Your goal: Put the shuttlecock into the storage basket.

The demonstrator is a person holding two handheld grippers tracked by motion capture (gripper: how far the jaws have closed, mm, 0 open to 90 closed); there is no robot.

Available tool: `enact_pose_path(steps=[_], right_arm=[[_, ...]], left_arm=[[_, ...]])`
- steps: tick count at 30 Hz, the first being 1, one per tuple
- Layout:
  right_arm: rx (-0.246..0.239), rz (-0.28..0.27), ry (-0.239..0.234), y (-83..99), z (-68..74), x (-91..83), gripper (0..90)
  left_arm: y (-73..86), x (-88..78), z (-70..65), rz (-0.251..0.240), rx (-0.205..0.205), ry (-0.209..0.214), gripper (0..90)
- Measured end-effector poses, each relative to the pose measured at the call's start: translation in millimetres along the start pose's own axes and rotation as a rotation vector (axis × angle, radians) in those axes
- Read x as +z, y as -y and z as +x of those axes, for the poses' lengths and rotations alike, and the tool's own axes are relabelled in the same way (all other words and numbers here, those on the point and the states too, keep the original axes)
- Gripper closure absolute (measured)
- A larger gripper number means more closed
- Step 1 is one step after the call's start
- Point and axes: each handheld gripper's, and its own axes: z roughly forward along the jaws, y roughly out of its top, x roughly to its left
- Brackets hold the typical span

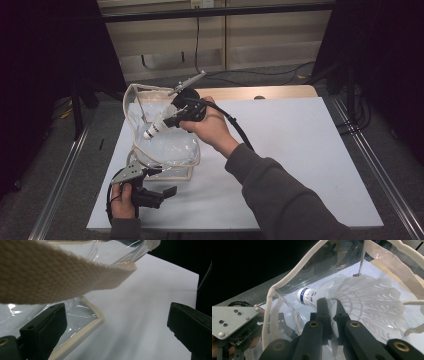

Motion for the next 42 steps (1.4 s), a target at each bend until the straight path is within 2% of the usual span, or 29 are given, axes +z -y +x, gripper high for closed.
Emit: enact_pose_path(steps=[16, 21, 42], right_arm=[[0.003, 0.004, 0.020, -0.6, -7.0, 2.9, 87.5], [0.000, 0.012, 0.014, -0.4, -4.5, 8.4, 87.5], [-0.017, 0.036, 0.007, -1.4, -3.7, 28.8, 87.3]], left_arm=[[0.8, 0.8, 0.2, 0.000, -0.005, 0.003, 2.8], [0.8, 0.7, 0.2, -0.013, -0.010, -0.002, 2.9], [1.0, -0.1, 1.8, -0.004, -0.006, 0.003, 2.9]])
